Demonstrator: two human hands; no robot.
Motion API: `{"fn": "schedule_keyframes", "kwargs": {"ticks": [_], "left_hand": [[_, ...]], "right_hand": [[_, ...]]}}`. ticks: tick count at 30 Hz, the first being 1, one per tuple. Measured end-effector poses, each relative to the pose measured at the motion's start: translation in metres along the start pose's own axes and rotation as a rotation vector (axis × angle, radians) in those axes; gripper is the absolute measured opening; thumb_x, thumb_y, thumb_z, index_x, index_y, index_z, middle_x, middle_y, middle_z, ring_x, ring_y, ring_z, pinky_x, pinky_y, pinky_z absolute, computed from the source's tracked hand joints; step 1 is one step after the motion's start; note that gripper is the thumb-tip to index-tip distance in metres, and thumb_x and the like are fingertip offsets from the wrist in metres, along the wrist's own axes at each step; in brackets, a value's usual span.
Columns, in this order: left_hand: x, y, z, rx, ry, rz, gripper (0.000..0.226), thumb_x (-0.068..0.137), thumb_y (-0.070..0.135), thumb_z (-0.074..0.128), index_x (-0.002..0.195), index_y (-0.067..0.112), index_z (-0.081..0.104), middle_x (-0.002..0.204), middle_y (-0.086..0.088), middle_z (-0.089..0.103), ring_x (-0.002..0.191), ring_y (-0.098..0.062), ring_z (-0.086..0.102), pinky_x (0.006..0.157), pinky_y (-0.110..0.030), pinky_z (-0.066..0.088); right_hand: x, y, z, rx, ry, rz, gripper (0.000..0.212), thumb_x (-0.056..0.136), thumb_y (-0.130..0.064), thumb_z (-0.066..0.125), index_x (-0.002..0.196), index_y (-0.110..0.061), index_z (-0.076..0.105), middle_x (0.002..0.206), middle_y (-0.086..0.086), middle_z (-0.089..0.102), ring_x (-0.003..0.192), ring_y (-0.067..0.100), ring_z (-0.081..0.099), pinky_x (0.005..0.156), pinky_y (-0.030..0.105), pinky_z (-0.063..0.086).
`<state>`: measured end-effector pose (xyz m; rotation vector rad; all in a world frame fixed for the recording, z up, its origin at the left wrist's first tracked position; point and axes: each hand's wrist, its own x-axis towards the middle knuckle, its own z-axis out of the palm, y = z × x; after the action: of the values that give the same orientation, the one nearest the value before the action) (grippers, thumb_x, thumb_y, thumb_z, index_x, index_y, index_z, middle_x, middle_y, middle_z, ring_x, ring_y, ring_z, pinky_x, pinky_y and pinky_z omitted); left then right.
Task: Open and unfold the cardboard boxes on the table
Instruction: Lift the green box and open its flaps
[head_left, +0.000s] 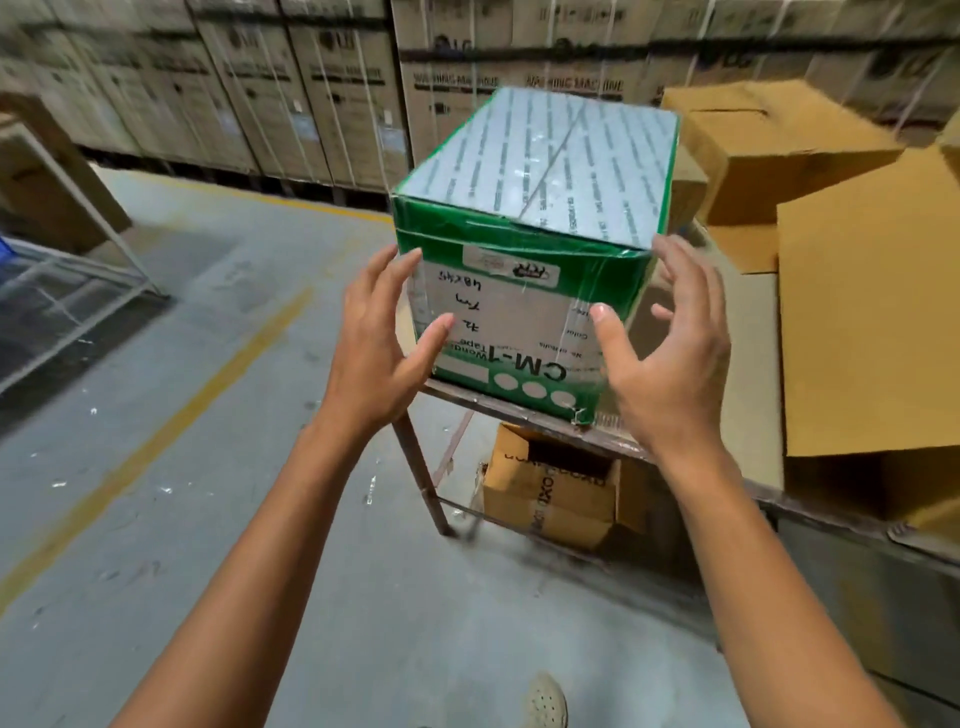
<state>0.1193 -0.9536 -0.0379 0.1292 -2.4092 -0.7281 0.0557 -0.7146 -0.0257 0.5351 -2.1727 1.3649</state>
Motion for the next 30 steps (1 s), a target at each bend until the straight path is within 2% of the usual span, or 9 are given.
{"fn": "schedule_keyframes", "kwargs": {"ticks": [2, 6, 10, 12, 14, 17, 23, 26, 30], "left_hand": [[0.039, -0.004, -0.001, 0.000, 0.002, 0.056, 0.060, 0.095, 0.038, 0.060, 0.146, 0.013, 0.041, 0.154, -0.008, 0.034, 0.142, -0.019, 0.031, 0.113, -0.028, 0.027], [0.114, -0.013, -0.002, 0.011, -0.042, 0.137, 0.058, 0.092, 0.041, 0.058, 0.141, 0.011, 0.048, 0.149, -0.017, 0.038, 0.141, -0.027, 0.032, 0.115, -0.035, 0.026], [0.188, -0.022, 0.008, 0.063, -0.142, 0.137, 0.059, 0.093, 0.046, 0.057, 0.138, 0.008, 0.052, 0.140, -0.020, 0.046, 0.136, -0.034, 0.037, 0.112, -0.043, 0.030], [0.207, -0.025, 0.023, 0.141, -0.279, 0.091, 0.067, 0.094, 0.059, 0.051, 0.142, 0.013, 0.049, 0.142, -0.016, 0.047, 0.136, -0.035, 0.038, 0.109, -0.049, 0.035], [0.207, -0.027, 0.036, 0.281, -0.446, 0.086, 0.070, 0.092, 0.070, 0.038, 0.138, 0.019, 0.051, 0.145, -0.010, 0.046, 0.140, -0.037, 0.032, 0.102, -0.055, 0.039], [0.200, -0.032, 0.038, 0.328, -0.487, 0.105, 0.072, 0.092, 0.073, 0.032, 0.135, 0.019, 0.052, 0.150, -0.009, 0.042, 0.145, -0.038, 0.024, 0.102, -0.056, 0.038], [0.207, -0.044, 0.037, 0.295, -0.519, 0.296, 0.065, 0.089, 0.078, 0.032, 0.104, 0.020, 0.058, 0.125, -0.010, 0.056, 0.116, -0.029, 0.053, 0.098, -0.048, 0.041], [0.202, -0.031, 0.037, 0.190, -0.633, 0.455, 0.077, 0.089, 0.078, 0.030, 0.141, 0.023, 0.049, 0.154, -0.010, 0.038, 0.138, -0.028, 0.040, 0.110, -0.046, 0.034], [0.188, -0.017, 0.043, 0.337, -0.705, 0.637, 0.101, 0.074, 0.090, 0.009, 0.155, 0.031, 0.027, 0.162, -0.008, 0.025, 0.148, -0.029, 0.025, 0.118, -0.060, 0.018]], "right_hand": [[0.030, -0.002, 0.007, -0.082, 0.041, -0.010, 0.061, 0.090, -0.032, 0.066, 0.144, -0.011, 0.047, 0.149, 0.010, 0.043, 0.135, 0.010, 0.038, 0.111, 0.027, 0.038], [0.085, -0.006, 0.017, -0.226, 0.085, 0.037, 0.057, 0.092, -0.031, 0.067, 0.143, -0.015, 0.049, 0.151, 0.008, 0.038, 0.130, 0.007, 0.035, 0.095, 0.012, 0.033], [0.127, 0.009, 0.031, -0.494, -0.004, 0.316, 0.077, 0.087, -0.039, 0.072, 0.151, -0.022, 0.033, 0.161, 0.011, 0.023, 0.143, 0.034, 0.027, 0.112, 0.045, 0.033], [0.129, 0.023, 0.043, -0.353, -0.110, 0.563, 0.082, 0.085, -0.046, 0.073, 0.150, -0.023, 0.029, 0.160, 0.012, 0.029, 0.141, 0.035, 0.035, 0.111, 0.052, 0.038], [0.118, 0.034, 0.054, 0.052, -0.103, 0.741, 0.053, 0.089, -0.039, 0.072, 0.133, -0.022, 0.047, 0.141, 0.008, 0.057, 0.119, 0.024, 0.061, 0.097, 0.046, 0.052], [0.104, 0.041, 0.063, 0.293, -0.030, 0.767, 0.035, 0.093, -0.027, 0.069, 0.126, -0.019, 0.059, 0.114, -0.001, 0.073, 0.098, 0.017, 0.071, 0.084, 0.037, 0.058], [0.086, 0.020, 0.067, 0.456, 0.035, 0.796, 0.026, 0.102, -0.037, 0.054, 0.119, -0.022, 0.065, 0.107, -0.003, 0.076, 0.091, 0.012, 0.073, 0.076, 0.031, 0.054], [0.062, 0.014, 0.075, 0.525, 0.289, 0.882, 0.028, 0.105, -0.044, 0.042, 0.098, -0.028, 0.063, 0.092, -0.010, 0.067, 0.083, 0.008, 0.061, 0.068, 0.027, 0.043], [0.008, 0.051, 0.112, 0.423, 0.462, 1.167, 0.035, 0.099, -0.017, 0.039, 0.125, -0.004, 0.058, 0.114, 0.011, 0.064, 0.095, 0.025, 0.059, 0.068, 0.031, 0.050]]}}
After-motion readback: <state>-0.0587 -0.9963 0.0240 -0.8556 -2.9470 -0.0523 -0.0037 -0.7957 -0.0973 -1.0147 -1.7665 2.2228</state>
